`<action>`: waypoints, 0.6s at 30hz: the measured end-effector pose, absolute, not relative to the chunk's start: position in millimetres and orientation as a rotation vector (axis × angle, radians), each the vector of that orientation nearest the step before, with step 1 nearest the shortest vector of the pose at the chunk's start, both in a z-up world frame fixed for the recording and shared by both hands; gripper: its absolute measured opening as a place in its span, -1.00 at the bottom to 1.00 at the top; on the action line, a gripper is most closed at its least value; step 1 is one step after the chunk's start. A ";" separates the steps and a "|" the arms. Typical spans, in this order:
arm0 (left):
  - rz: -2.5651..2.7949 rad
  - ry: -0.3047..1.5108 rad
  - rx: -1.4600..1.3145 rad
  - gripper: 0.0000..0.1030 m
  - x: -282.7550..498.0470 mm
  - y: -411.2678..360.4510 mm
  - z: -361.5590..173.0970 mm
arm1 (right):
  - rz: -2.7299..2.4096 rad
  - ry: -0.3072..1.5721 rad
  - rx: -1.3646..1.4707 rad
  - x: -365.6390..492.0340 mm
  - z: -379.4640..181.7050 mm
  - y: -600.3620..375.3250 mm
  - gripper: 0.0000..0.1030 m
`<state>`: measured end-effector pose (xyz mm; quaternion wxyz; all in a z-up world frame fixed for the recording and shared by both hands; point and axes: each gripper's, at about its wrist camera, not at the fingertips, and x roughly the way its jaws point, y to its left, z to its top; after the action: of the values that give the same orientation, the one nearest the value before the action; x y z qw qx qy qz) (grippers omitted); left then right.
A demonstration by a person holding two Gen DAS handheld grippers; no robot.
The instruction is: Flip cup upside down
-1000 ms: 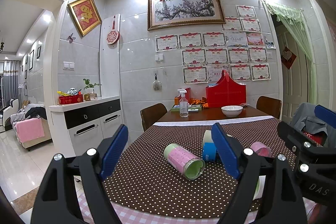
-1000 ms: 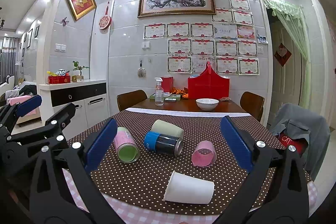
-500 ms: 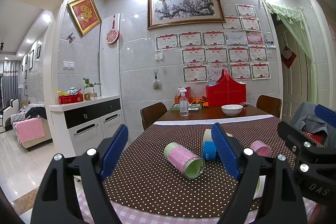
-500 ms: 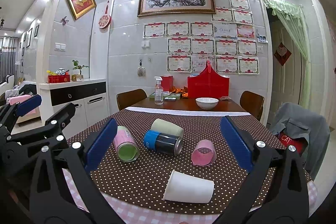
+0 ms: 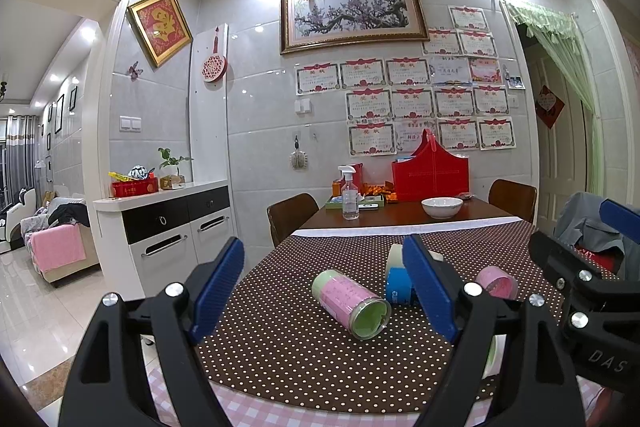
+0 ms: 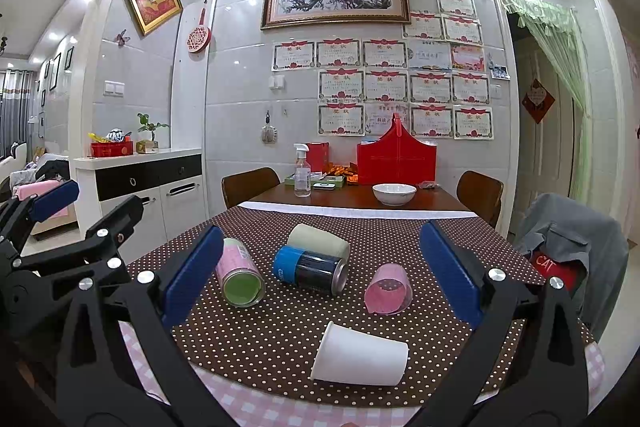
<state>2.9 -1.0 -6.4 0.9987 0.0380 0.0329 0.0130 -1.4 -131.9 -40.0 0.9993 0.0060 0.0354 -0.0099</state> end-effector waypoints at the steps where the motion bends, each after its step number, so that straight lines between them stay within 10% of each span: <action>1: 0.026 0.066 0.076 0.56 2.6 -0.5 -7.0 | -0.019 0.070 0.012 -1.2 -39.0 -132.1 0.88; 18: 0.024 0.100 0.085 0.56 13.0 -0.5 -24.1 | -0.022 0.095 0.016 3.3 -62.9 -139.3 0.88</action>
<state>13.0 -0.5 -24.1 0.9978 0.0424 0.0502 0.0119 3.3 -139.3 -62.9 0.9988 0.0078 0.0475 -0.0111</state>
